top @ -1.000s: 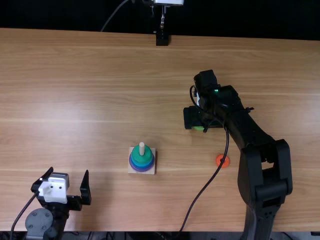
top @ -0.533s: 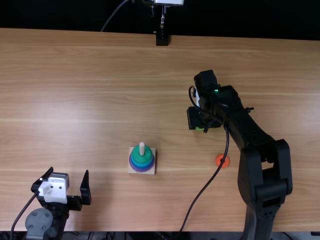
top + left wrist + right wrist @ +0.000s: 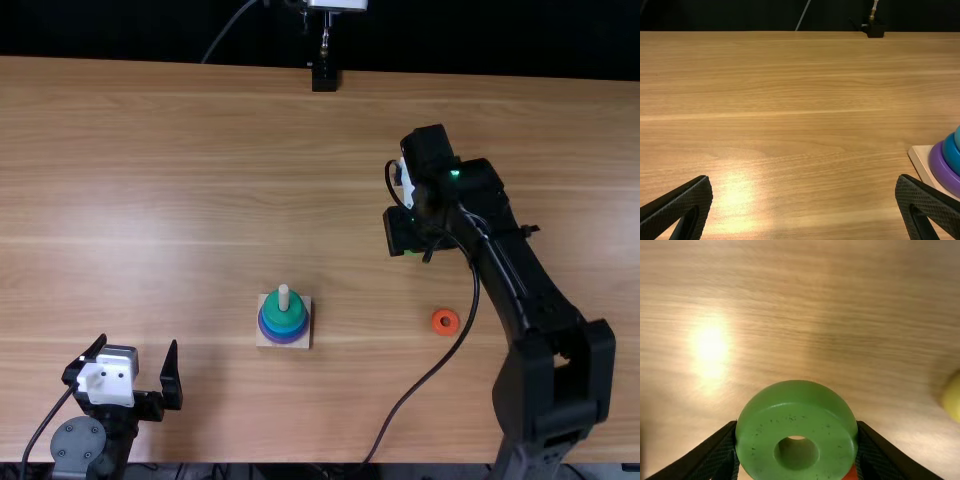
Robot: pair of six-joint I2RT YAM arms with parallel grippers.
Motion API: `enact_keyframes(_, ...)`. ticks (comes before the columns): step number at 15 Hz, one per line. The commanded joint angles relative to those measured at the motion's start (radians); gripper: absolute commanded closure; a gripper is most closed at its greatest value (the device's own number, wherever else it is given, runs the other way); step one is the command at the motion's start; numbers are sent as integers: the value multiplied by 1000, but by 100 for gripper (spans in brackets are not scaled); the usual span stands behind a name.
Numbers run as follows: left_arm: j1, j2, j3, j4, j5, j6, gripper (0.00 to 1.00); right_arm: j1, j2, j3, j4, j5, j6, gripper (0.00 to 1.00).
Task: Build the Hanoi tower: stack the rings onto the peg from bottom to top in this color order: purple, dark blue, light blue, dark green, light green, yellow, orange.
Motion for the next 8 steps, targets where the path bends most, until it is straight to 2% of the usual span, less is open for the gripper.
enact_keyframes(1,12,-15,-110,-73,-3,12,0,53,-58,41,-40,-1,-11,100)
enact_keyframes(6,12,-15,-110,-73,-3,12,0,194,-104,204,-239,-5,-5,100)
enact_keyframes(8,12,-15,-110,-73,-3,12,0,263,-107,258,-268,-5,4,100)
